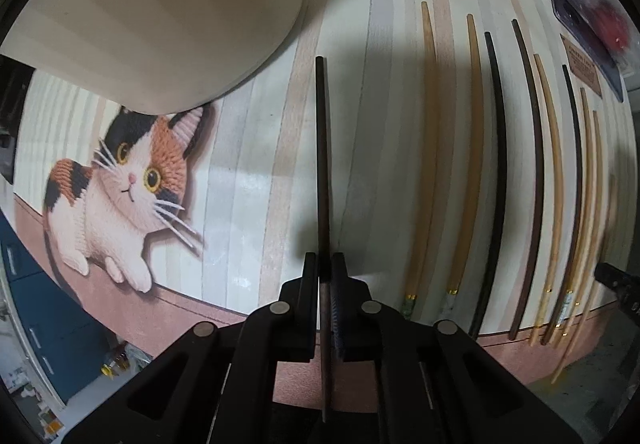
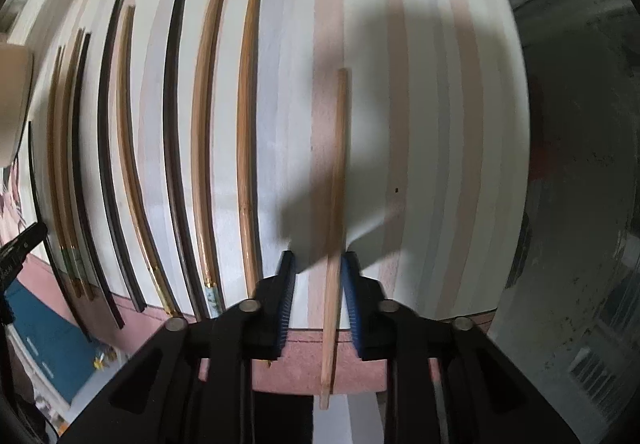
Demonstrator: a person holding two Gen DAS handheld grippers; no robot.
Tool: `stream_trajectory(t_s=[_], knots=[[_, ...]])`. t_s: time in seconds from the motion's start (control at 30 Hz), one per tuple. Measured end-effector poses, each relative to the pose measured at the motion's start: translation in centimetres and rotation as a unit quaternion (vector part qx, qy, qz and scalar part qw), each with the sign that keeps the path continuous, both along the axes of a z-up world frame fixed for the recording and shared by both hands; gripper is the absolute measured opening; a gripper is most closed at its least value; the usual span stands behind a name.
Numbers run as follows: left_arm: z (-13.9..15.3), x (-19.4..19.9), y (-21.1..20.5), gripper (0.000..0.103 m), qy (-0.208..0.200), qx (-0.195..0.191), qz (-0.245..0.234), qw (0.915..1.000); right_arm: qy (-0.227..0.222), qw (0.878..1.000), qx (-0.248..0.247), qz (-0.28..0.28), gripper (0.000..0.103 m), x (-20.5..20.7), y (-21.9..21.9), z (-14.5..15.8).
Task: Organize utensils
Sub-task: 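Lift both held chopsticks upright and carry them over the beige holder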
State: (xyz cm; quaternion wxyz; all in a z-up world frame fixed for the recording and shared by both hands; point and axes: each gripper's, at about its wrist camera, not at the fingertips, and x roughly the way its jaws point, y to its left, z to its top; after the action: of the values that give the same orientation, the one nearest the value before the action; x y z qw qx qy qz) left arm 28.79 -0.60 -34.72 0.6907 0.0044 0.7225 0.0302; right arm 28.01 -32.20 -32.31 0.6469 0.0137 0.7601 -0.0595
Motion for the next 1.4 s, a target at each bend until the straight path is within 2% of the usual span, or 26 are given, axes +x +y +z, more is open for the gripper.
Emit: stream_trajectory(t_s=[0.17,0.27,0.53,0.6,0.63,0.8,0.87,0.9,1.03,1.17,1.27,1.4], knots=[[1.9,-1.4,0.7,0.003,-0.036,0.017,-0.002,0.9992,-0.025,0.999,-0.003,-0.023,0.007,-1.6,-0.8,1.0],[3.3,-2.2,1.9,0.003,-0.059,0.022,0.004,0.9980,-0.049,0.998,0.002,-0.034,0.007,-2.3,-1.2,2.6],[7.3,-4.8,6.7,0.003,-0.122,0.042,0.033,0.9911,-0.117,0.993,0.004,-0.023,0.007,-4.3,-0.4,10.9],[8.9,-6.3,6.1,0.003,-0.141,0.050,0.036,0.9880,-0.131,0.991,0.010,-0.014,0.007,-4.7,0.3,11.9],[10.2,-8.8,4.0,0.003,-0.151,0.050,0.041,0.9864,-0.140,0.990,0.013,-0.008,0.007,-5.1,0.8,12.9],[13.8,-11.1,4.7,0.003,-0.189,0.056,0.073,0.9777,-0.169,0.985,0.026,0.018,0.007,-6.7,4.0,13.6],[15.3,-11.9,5.5,0.003,-0.202,0.056,0.093,0.9733,-0.182,0.982,0.034,0.025,0.007,-6.6,5.6,12.8],[15.9,-12.2,5.9,0.003,-0.209,0.054,0.103,0.9710,-0.186,0.981,0.037,0.028,0.007,-5.9,6.5,11.4],[19.7,-13.4,8.0,0.003,-0.247,0.041,0.147,0.9570,-0.216,0.973,0.064,0.041,0.007,-4.3,7.9,13.0],[24.1,-13.5,9.6,0.003,-0.297,0.019,0.175,0.9385,-0.258,0.959,0.096,0.063,0.007,-3.0,10.4,16.6],[27.2,-12.3,10.7,0.003,-0.335,-0.008,0.187,0.9236,-0.291,0.945,0.123,0.079,0.007,-1.6,12.8,20.0],[30.7,-9.3,11.9,0.003,-0.382,-0.022,0.188,0.9045,-0.339,0.925,0.139,0.103,0.007,0.7,16.6,24.4]])
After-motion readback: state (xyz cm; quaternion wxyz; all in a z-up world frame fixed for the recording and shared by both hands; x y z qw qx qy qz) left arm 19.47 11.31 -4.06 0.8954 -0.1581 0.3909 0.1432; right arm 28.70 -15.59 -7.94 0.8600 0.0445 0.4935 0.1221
